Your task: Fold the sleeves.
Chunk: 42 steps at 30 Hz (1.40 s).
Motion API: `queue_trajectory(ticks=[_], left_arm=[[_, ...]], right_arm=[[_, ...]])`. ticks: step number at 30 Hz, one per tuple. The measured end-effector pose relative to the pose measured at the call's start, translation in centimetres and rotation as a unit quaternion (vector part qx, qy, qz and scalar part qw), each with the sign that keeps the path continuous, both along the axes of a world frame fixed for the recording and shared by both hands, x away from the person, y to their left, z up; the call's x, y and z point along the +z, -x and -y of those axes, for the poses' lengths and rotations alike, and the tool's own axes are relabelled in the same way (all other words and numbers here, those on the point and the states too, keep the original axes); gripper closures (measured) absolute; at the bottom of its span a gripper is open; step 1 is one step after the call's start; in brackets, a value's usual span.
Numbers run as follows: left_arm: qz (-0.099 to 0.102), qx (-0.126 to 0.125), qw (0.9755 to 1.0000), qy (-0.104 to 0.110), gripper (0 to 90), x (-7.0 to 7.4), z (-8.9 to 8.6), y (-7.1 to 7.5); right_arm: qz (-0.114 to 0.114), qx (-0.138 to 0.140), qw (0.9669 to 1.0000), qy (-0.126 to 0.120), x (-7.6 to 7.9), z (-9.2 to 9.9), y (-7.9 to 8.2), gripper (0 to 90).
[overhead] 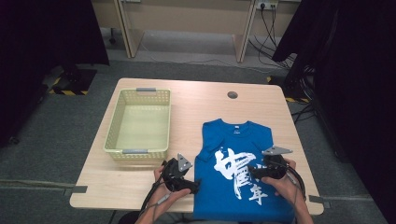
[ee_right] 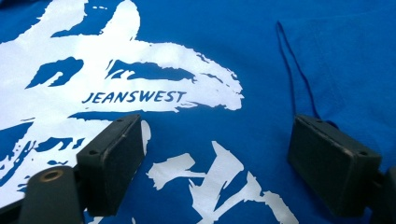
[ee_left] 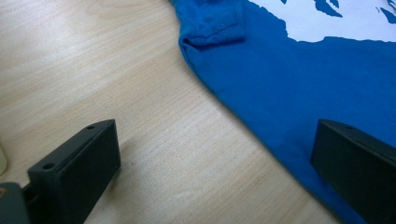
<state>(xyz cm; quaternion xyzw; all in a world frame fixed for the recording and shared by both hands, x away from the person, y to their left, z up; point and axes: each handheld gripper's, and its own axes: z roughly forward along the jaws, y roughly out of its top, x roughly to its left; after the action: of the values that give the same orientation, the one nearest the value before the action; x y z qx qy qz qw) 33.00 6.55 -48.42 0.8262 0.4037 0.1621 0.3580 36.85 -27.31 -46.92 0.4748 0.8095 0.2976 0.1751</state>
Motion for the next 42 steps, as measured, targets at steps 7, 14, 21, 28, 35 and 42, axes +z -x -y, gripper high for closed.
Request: queue_trajectory(ticks=[7, 14, 21, 28, 35, 42], left_arm=[[0.0, 0.002, 1.0, -0.001, 0.8, 0.0, -0.3, 0.0], [0.0, 0.007, 1.0, 0.0, 0.8, 0.0, -0.7, 0.0], [-0.001, 0.005, 1.0, 0.003, 1.4, 0.0, -1.2, 0.1], [-0.009, 0.009, 0.9999, 0.007, 3.9, 0.3, -1.7, 0.0], [-0.016, -0.01, 0.9998, 0.008, 5.4, 0.6, -0.5, 0.8], [-0.004, 0.002, 1.0, -0.006, 4.5, 0.2, -0.7, 0.7]], right_arm=[[0.002, -0.002, 1.0, 0.001, -0.1, -0.4, 0.0, 17.3], [0.003, -0.001, 1.0, 0.001, -0.1, -0.8, -0.2, 16.6], [0.004, -0.002, 1.0, -0.001, -0.2, -1.1, -0.2, 16.2], [0.006, -0.003, 1.0, -0.001, -0.2, -1.4, -0.4, 15.3], [0.006, -0.007, 1.0, -0.001, -0.2, -1.5, -0.7, 13.8], [0.004, -0.012, 0.9999, -0.001, -0.2, -2.0, -1.0, 13.7]])
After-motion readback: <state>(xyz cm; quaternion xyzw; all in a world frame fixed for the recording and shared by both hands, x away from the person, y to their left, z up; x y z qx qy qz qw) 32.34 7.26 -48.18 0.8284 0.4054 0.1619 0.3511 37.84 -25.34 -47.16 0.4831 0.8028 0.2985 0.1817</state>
